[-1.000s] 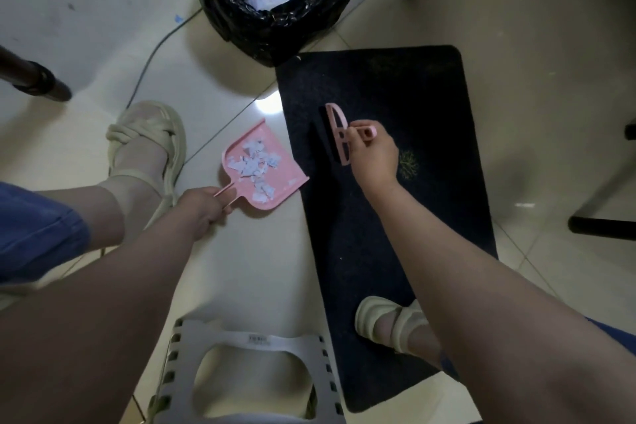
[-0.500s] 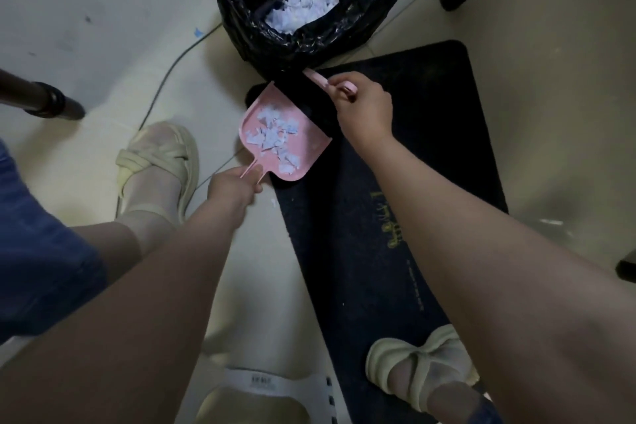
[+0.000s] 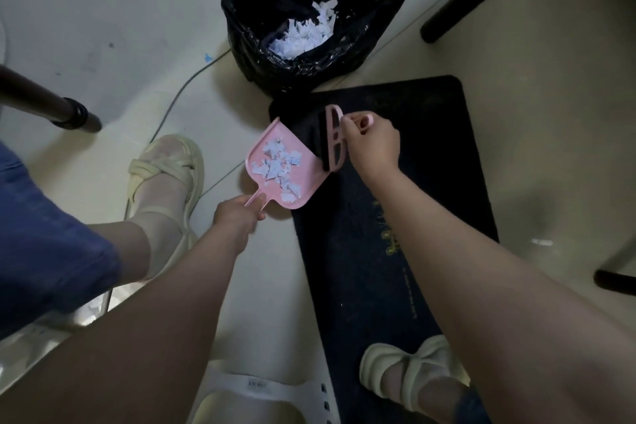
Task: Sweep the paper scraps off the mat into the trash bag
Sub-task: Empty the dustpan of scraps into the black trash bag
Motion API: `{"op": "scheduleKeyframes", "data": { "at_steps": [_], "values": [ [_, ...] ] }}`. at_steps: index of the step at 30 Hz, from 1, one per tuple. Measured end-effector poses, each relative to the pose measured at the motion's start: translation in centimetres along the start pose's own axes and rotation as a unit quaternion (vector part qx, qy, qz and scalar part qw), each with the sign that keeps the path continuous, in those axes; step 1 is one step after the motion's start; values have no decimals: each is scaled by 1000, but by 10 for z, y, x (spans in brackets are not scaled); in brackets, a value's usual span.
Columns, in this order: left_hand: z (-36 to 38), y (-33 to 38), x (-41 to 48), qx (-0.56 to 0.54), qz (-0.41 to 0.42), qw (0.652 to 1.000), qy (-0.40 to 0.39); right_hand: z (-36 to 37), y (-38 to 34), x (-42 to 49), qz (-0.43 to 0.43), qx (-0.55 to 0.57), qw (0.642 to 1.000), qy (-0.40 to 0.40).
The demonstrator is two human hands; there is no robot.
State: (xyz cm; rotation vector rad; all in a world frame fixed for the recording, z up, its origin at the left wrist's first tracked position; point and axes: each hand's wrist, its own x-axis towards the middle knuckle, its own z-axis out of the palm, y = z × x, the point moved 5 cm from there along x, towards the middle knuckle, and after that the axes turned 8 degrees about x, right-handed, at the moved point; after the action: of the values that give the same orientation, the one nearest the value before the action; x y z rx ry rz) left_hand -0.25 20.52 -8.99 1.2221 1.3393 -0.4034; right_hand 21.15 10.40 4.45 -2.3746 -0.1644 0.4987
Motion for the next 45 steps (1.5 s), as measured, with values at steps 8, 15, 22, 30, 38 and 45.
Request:
{"op": "scheduleKeyframes", "data": {
  "at_steps": [8, 15, 22, 30, 38, 45],
  "values": [
    [-11, 32, -58, 40, 61, 997, -20, -77, -8, -55, -3, 4, 994, 109],
    [-27, 96, -121, 6, 119, 993, -22, -123, -48, -82, -25, 79, 986, 147],
    [-65, 192, -152, -9, 201, 979, 37, -136, -99, -62, -48, 190, 972, 133],
    [-107, 284, -111, 194, 269, 926, 179, -86, -121, 8, -28, 288, 952, 95],
    [-91, 321, -84, 314, 327, 847, 277, -51, -113, 58, -12, 275, 958, 84],
    [-68, 311, -65, 344, 339, 828, 286, -39, -99, 71, 5, 315, 946, 76]
  ]
}}
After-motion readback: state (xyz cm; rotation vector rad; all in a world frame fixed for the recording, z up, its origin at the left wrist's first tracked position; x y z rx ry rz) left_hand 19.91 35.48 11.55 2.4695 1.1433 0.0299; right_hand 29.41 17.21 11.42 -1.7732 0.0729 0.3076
